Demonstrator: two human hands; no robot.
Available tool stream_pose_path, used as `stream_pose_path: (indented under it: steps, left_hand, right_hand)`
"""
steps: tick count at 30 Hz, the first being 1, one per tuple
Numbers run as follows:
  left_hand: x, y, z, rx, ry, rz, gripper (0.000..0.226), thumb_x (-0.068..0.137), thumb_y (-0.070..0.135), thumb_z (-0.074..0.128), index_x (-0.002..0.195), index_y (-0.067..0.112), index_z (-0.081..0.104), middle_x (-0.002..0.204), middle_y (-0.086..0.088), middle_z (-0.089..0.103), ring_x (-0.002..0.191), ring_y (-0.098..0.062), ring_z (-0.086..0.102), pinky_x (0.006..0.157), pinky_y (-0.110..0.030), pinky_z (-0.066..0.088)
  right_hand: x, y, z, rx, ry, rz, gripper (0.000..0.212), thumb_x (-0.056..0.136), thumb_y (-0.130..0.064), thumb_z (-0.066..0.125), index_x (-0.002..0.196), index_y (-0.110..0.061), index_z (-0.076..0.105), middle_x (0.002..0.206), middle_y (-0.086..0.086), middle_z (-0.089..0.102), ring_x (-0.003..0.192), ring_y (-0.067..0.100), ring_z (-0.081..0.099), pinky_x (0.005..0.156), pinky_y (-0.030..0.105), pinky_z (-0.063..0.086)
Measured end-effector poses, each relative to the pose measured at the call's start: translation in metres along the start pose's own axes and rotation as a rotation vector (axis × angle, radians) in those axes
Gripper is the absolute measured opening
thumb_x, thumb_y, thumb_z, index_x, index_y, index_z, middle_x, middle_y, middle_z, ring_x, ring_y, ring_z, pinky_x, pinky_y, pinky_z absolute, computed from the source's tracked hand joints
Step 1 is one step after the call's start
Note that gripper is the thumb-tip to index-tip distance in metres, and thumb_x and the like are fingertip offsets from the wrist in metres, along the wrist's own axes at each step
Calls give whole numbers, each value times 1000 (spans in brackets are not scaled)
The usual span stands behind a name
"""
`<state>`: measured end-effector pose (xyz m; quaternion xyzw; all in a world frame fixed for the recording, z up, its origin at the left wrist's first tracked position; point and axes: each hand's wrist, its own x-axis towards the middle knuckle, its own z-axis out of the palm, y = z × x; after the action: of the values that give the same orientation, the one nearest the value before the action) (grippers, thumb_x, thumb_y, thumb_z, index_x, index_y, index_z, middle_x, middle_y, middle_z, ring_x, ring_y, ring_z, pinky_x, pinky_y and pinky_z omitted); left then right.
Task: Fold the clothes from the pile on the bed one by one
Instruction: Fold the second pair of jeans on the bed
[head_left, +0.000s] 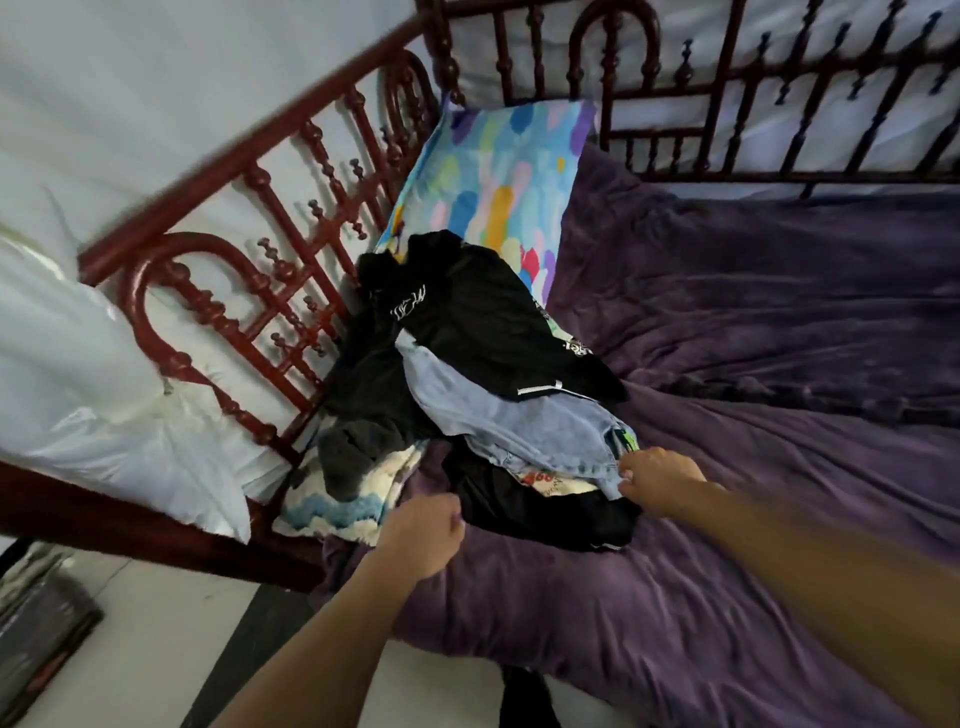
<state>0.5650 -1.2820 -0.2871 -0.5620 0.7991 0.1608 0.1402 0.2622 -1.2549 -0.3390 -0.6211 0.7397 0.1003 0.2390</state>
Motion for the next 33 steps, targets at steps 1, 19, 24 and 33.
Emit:
stream_pose_path:
  steps: [1,19,24,33]
  left_hand:
    - [17,-7,0,-3,-17,27,22,94,34,44,104,21,59,106,-6,66,105,-28,60,83,-35,45]
    - [201,-72,31,67,-131,452,31,94,28,46,122,17,53,121,-1,50,114,-23,50,88,-37,44]
    - [210,-17,2,183,-58,609,73,91,38,55,150,21,16,156,-8,15,141,-28,21,112,-38,26]
    - [178,55,-82,-225,123,613,25,87,8,51,109,13,61,108,-8,65,102,-32,58,81,-39,44]
  right_hand:
    - [10,-1,7,3,-25,39,29,91,-35,49,116,-24,60,125,5,60,114,27,57,82,33,45]
    - [159,-54,96,548,45,549,20,88,-34,52,100,-23,64,105,7,63,100,31,60,78,32,43]
    - [109,-48,35,1029,199,424,26,90,-16,60,66,-5,59,64,2,53,67,17,49,66,31,39]
    - [-22,-16,-67,760,79,225,41,64,-35,85,97,-18,66,84,-5,65,75,9,57,70,31,47]
